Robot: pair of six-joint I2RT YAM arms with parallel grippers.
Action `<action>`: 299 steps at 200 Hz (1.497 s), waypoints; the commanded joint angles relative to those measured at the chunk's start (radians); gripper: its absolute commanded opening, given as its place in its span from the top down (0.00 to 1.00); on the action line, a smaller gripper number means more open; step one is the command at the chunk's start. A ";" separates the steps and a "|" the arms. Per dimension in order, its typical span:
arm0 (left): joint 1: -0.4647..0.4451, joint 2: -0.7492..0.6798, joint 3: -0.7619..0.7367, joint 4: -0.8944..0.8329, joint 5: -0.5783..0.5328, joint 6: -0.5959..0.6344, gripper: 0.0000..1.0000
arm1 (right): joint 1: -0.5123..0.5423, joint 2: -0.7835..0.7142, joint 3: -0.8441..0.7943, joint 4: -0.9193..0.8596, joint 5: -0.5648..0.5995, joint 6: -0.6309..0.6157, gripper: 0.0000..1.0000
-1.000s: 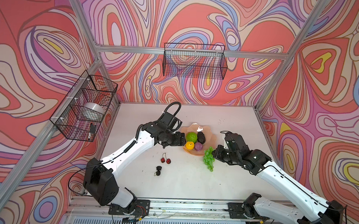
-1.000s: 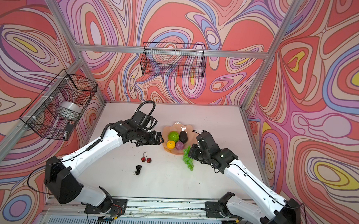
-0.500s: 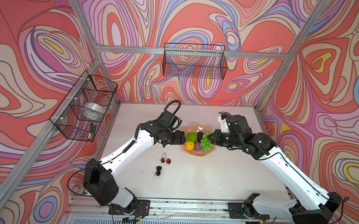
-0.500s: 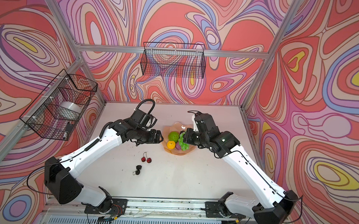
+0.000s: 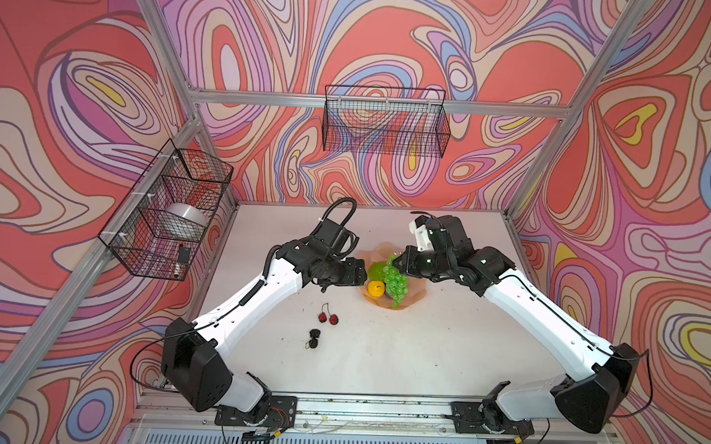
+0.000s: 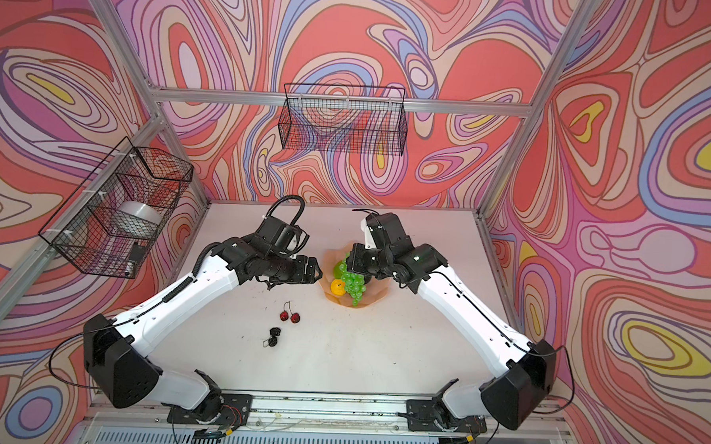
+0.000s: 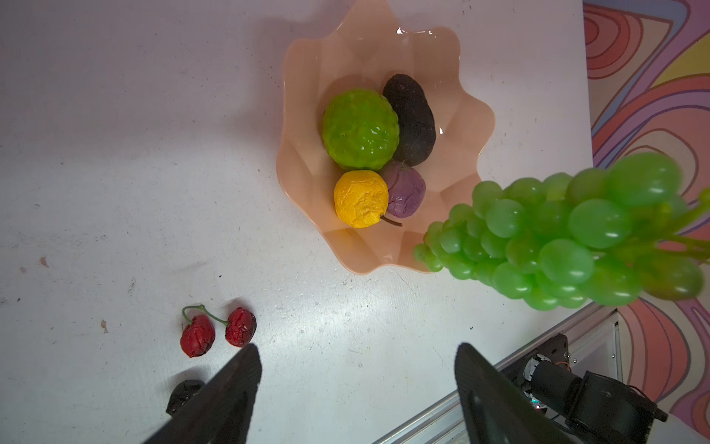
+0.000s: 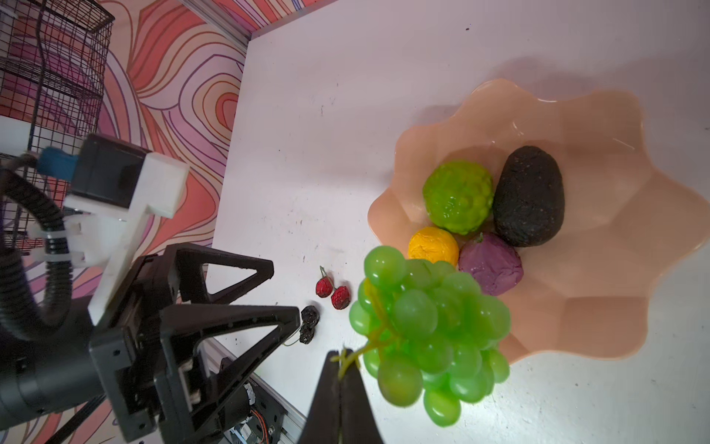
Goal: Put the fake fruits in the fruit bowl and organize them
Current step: 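Carry the grape bunch over the bowl with the right gripper, then lower the grape bunch onto the fruits in the bowl with the right gripper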
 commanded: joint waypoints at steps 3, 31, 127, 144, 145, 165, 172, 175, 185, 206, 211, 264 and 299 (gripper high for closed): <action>0.006 -0.028 -0.001 -0.036 -0.022 -0.006 0.17 | -0.005 -0.001 -0.018 0.065 -0.017 -0.005 1.00; 0.006 -0.030 -0.004 -0.034 -0.019 -0.006 0.18 | -0.012 0.002 -0.040 0.090 -0.029 0.007 1.00; 0.006 -0.038 -0.027 -0.017 -0.012 -0.017 0.18 | -0.076 -0.011 -0.150 0.152 -0.110 0.027 1.00; 0.006 -0.038 -0.026 -0.016 -0.012 -0.019 0.18 | -0.091 -0.012 -0.163 0.147 -0.120 0.014 1.00; 0.006 -0.038 -0.027 -0.015 -0.011 -0.019 0.17 | -0.092 -0.012 -0.163 0.147 -0.121 0.013 1.00; 0.006 -0.036 -0.026 -0.014 -0.012 -0.019 0.17 | -0.113 -0.008 -0.168 0.127 -0.133 -0.015 1.00; 0.006 -0.035 -0.026 -0.014 -0.012 -0.020 0.17 | -0.120 -0.006 -0.170 0.122 -0.136 -0.023 1.00; 0.007 -0.034 -0.026 -0.014 -0.011 -0.021 0.17 | -0.124 -0.006 -0.171 0.121 -0.137 -0.025 1.00; 0.006 -0.032 -0.026 -0.012 -0.008 -0.021 0.18 | -0.136 -0.005 -0.174 0.118 -0.142 -0.036 1.00; 0.006 -0.026 -0.024 -0.009 -0.007 -0.021 0.17 | -0.160 0.002 -0.173 0.118 -0.149 -0.056 1.00; 0.006 -0.024 -0.023 -0.009 -0.006 -0.023 0.18 | -0.165 0.007 -0.171 0.116 -0.151 -0.061 1.00; 0.006 -0.022 -0.024 -0.014 -0.008 -0.025 0.17 | -0.182 0.032 -0.175 0.117 -0.116 -0.099 1.00; 0.006 -0.004 -0.019 -0.014 0.001 -0.021 0.18 | -0.187 0.031 -0.160 0.099 -0.050 -0.138 1.00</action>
